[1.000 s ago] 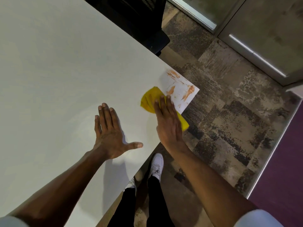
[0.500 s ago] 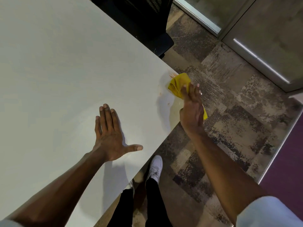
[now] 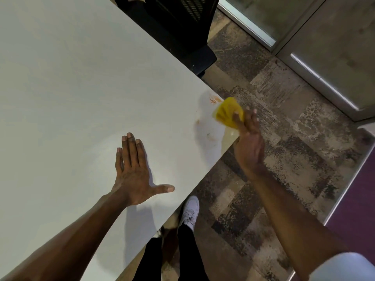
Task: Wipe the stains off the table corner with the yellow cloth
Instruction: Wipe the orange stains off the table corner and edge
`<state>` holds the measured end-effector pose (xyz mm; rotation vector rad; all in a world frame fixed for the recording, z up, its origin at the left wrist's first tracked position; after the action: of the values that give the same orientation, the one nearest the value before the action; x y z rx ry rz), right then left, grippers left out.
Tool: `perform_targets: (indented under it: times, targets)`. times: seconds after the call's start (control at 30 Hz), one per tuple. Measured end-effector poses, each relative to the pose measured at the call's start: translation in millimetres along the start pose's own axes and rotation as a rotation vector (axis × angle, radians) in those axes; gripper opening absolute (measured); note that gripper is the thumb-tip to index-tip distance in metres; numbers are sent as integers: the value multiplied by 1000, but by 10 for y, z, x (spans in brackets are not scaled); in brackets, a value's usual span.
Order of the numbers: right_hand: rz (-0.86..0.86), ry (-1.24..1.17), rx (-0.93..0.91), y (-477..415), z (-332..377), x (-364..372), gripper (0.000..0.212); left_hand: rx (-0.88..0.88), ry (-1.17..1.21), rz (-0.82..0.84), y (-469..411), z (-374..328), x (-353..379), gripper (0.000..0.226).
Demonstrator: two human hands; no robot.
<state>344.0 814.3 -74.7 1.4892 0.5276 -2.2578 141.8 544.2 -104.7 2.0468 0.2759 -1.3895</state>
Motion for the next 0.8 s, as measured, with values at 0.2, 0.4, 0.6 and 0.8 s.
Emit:
perform_targets:
  times: [0.2,0.4,0.6,0.8]
  targets:
    - [82,-45,-282,531,345,123,79,0,2,-13,0,4,8,174]
    - [117,11,-496,910,315,127,62,-3,6,3,4,-3,-13,174]
    - [-5,52,-62,62,103,38,87,-5,15,8,17,-10,-33,174]
    - [182,-24,-622,799,667,363,61,-6,17,-27,3,-7,-10,175]
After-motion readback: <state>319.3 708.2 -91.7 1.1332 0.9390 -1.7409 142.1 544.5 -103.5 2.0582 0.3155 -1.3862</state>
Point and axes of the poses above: each hand's wrist, its own y-axis away from the middle knuckle, its own x-axis out of the palm, z = x × y, the point moved 1 cm from there along -y, towards the middle knuckle, and after that the axes turned 10 degrees about -z, right-handed, at the moved point
